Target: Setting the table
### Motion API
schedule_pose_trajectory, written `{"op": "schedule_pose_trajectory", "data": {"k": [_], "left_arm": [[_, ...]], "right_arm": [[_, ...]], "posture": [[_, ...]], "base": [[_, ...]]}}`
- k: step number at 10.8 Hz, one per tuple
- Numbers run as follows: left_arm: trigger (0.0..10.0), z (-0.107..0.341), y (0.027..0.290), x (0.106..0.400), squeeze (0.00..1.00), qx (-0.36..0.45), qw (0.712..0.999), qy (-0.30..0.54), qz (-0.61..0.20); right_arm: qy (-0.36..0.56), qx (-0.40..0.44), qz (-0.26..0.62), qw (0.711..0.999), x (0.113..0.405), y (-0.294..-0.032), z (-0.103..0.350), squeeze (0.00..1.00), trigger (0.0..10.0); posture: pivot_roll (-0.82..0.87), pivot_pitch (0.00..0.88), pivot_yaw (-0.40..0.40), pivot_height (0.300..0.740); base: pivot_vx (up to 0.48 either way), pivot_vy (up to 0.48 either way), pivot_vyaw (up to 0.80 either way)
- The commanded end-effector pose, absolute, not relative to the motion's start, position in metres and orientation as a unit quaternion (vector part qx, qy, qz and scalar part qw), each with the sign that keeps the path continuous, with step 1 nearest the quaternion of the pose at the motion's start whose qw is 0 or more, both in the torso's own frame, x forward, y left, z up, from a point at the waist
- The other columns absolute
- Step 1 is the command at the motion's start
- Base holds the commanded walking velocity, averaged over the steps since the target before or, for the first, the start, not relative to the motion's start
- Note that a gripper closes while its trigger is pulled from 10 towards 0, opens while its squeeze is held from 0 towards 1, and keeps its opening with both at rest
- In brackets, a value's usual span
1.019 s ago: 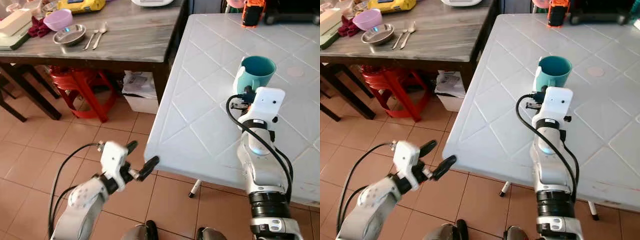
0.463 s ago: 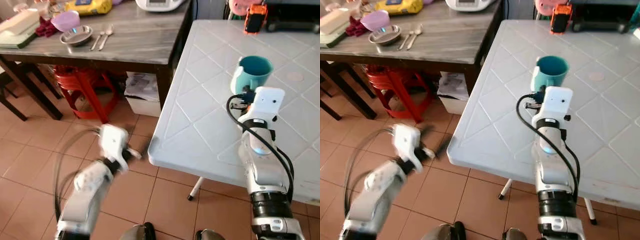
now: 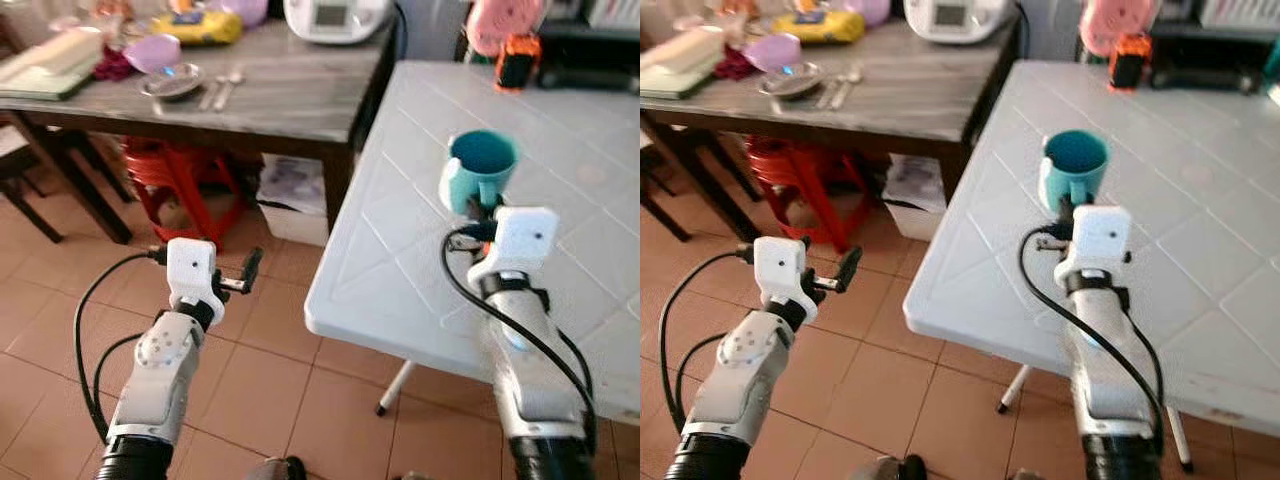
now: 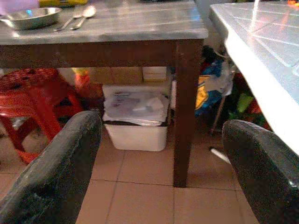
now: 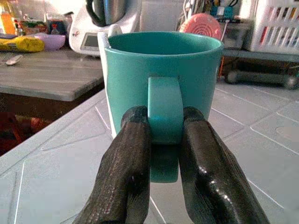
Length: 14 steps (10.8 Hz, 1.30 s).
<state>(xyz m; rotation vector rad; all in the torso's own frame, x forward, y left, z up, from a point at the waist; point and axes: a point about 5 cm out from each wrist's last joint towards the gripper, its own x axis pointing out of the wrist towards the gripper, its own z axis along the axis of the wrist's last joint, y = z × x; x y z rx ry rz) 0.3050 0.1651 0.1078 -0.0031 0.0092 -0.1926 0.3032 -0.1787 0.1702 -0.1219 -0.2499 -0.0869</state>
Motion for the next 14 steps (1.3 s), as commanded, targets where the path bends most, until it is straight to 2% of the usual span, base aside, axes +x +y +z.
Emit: {"op": "schedule_pose_trajectory", "data": {"k": [1,4,14], "left_arm": [[10.0,0.106,0.169,0.307,0.00,0.004,0.997,0.008,-0.082],[10.0,0.104,0.162,0.310,0.00,0.009,0.996,0.016,-0.091],[10.0,0.103,0.155,0.307,0.00,0.025,0.996,0.018,-0.084]], "right_arm": [[-0.132,-0.055,-0.044,0.989,0.299,-0.179,0.175,0.00,10.0],[-0.128,-0.048,-0.035,0.990,0.298,-0.172,0.174,0.00,10.0],[-0.117,-0.059,-0.038,0.991,0.299,-0.172,0.171,0.00,10.0]], "posture": [[-0.03,0.065,0.106,0.740],[-0.03,0.066,0.117,0.740],[-0.03,0.081,0.120,0.740]], "base": [[0.000,0.000,0.00],[0.000,0.000,-0.40],[0.000,0.000,0.00]]}}
